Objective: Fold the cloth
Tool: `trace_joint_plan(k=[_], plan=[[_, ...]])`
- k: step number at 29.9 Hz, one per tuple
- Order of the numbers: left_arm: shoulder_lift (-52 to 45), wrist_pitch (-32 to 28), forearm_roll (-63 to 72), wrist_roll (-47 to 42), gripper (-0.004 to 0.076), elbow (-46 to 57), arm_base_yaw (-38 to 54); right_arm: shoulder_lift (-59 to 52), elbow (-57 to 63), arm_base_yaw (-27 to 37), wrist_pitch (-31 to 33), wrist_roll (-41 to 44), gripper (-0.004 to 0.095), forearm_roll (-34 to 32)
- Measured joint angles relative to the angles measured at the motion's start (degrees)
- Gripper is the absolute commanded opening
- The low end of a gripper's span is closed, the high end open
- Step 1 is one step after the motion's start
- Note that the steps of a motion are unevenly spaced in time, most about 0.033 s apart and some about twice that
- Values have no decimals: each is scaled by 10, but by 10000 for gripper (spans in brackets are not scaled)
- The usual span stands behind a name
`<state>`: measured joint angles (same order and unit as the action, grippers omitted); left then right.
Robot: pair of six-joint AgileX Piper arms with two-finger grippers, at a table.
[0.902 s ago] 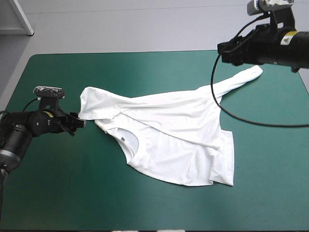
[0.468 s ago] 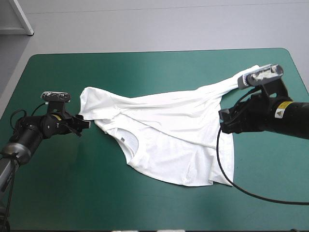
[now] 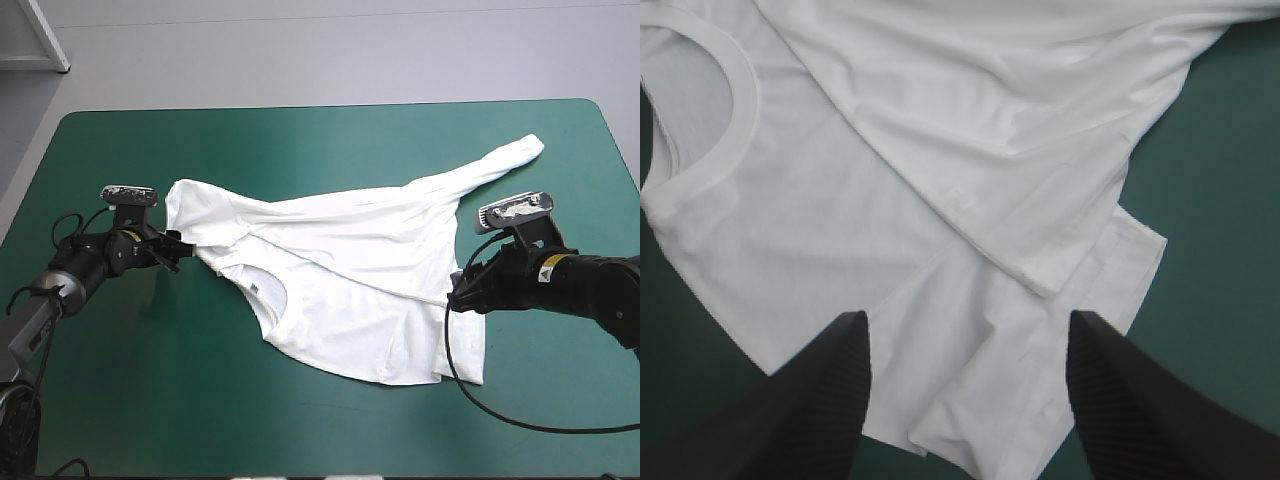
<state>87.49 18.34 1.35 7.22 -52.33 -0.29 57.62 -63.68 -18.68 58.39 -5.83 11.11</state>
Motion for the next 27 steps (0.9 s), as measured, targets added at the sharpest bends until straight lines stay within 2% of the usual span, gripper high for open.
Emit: trace_joint_plan(k=[3, 6, 12, 18, 24, 27], plan=[[27, -8, 0, 0, 455, -12, 0, -2, 0, 0, -10, -2, 539, 0], [55, -10, 0, 0, 370, -18, 0, -2, 0, 0, -10, -2, 539, -8], [72, -40, 0, 0, 15, -20, 0, -3, 9, 0, -8, 8, 536, -52], [72, -85, 0, 0, 19, -20, 0, -3, 33, 0, -1, 20, 535, -95], [72, -88, 0, 0, 19, -21, 0, -3, 46, 0, 0, 28, 536, -96], [72, -81, 0, 0, 19, -21, 0, -10, 48, 0, 28, 39, 536, -96]])
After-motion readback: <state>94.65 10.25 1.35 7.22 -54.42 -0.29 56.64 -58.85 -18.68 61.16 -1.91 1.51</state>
